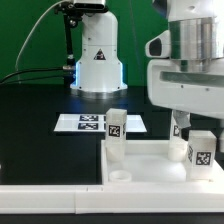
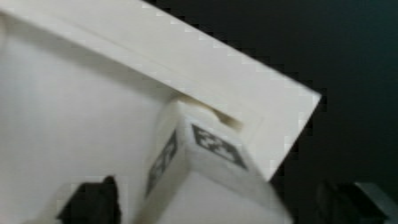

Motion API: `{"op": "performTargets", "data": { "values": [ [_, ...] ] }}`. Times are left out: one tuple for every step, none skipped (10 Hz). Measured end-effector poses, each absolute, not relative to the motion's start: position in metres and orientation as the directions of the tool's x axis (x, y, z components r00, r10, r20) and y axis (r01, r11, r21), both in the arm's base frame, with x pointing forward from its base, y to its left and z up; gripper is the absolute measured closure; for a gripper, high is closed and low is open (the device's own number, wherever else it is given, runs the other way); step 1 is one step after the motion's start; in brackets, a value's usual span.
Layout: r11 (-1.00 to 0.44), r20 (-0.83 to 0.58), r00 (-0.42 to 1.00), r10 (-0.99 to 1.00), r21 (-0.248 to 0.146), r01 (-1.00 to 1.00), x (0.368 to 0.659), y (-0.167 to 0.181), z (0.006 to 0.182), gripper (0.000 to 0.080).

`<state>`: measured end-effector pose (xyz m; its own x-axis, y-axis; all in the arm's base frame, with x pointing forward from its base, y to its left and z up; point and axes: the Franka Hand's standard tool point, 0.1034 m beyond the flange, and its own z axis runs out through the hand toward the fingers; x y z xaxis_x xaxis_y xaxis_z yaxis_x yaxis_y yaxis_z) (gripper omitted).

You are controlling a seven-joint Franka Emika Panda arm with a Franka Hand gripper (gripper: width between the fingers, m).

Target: Assemble square table

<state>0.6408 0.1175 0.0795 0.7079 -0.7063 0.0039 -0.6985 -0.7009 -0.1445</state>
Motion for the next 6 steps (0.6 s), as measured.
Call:
{"op": "performTargets", "data": {
  "values": [
    [-0.74, 0.015, 0.746, -0.666, -0.142, -0.658, 0.6411, 0.1164, 0.0795, 0.0167],
    [-0.779, 0.024, 0.785, -0.619, -0.14, -0.611, 0.6411, 0.1162, 0.0793, 0.0155],
    [-0.822, 0.036, 0.826, -0.562, -0.136, -0.553, 0.6411, 0.1154, 0.0792, 0.0155],
    [-0.879, 0.056, 0.881, -0.47, -0.124, -0.461, 0.6416, 0.1144, 0.0794, 0.0151],
    [-0.964, 0.132, 0.957, -0.257, -0.097, -0.246, 0.6484, 0.1136, 0.0814, 0.0151],
    [-0.982, 0.174, 0.968, -0.18, -0.088, -0.167, 0.6509, 0.1135, 0.0802, 0.0151]
  ]
}}
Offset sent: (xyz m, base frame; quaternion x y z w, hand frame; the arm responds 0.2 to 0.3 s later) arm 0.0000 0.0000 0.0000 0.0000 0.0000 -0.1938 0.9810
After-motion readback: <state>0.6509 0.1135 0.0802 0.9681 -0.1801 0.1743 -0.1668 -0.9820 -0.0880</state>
